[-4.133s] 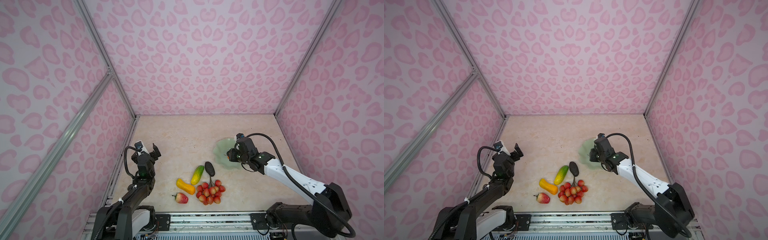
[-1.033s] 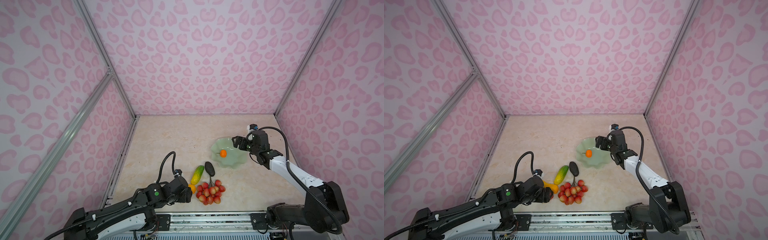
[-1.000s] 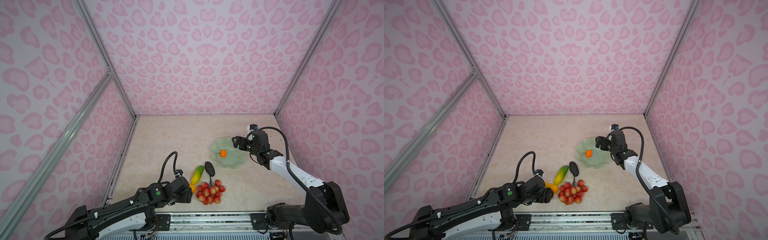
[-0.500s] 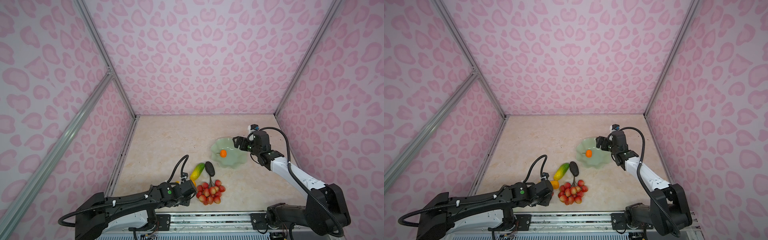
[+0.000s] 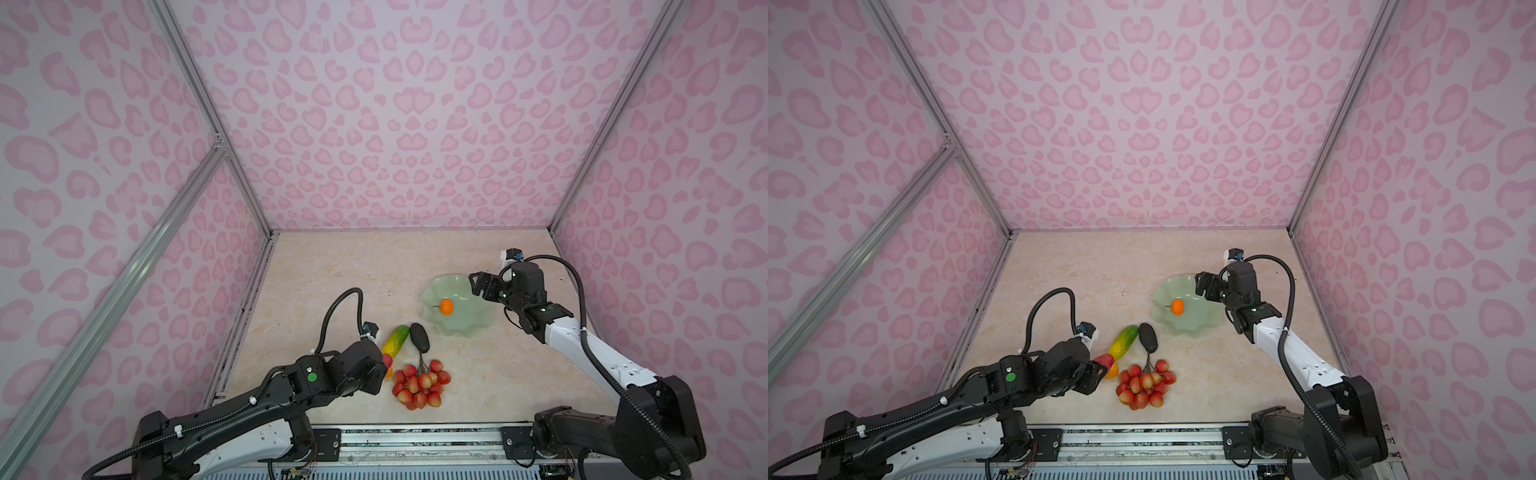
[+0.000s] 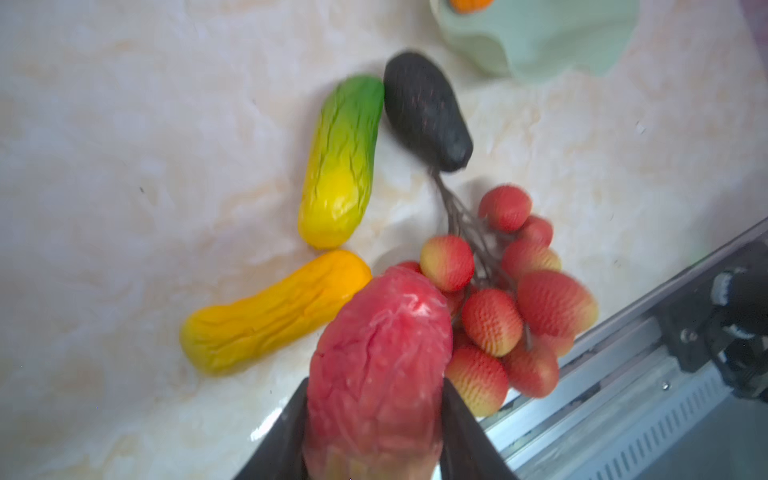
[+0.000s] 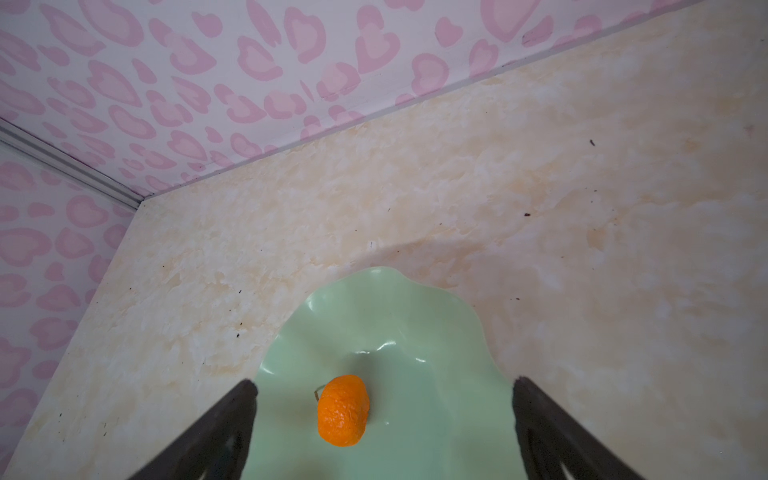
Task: Place and organize the fake fruits in the fruit bowl
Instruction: 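Carry the peach into the bowl beside the orange and release it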
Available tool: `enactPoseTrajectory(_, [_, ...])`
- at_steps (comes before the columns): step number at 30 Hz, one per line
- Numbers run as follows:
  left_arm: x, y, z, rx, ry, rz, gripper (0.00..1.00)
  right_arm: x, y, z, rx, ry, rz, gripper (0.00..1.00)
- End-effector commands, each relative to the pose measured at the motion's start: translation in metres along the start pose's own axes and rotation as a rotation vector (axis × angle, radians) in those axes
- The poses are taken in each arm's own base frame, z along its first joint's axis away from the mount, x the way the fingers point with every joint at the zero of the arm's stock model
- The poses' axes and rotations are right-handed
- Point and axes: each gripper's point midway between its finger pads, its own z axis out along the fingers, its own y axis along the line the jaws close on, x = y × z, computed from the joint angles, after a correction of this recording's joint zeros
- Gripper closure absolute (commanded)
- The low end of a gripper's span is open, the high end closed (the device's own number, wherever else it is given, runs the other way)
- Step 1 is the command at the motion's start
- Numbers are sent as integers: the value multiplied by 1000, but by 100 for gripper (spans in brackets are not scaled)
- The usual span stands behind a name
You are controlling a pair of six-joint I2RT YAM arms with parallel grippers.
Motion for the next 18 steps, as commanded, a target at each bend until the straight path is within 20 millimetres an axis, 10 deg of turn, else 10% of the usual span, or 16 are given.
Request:
enactPoseTrajectory(1, [-50, -16, -5, 35, -73, 135, 55, -5, 1, -6, -5, -21, -19, 3])
enactPoseTrajectory(9, [-176, -75, 43, 147, -179, 253, 55, -5, -9, -37, 15, -98, -45, 3])
enactPoseTrajectory(18, [-203, -101, 152, 177, -36, 238, 56, -3, -19, -60, 50, -106, -40, 3])
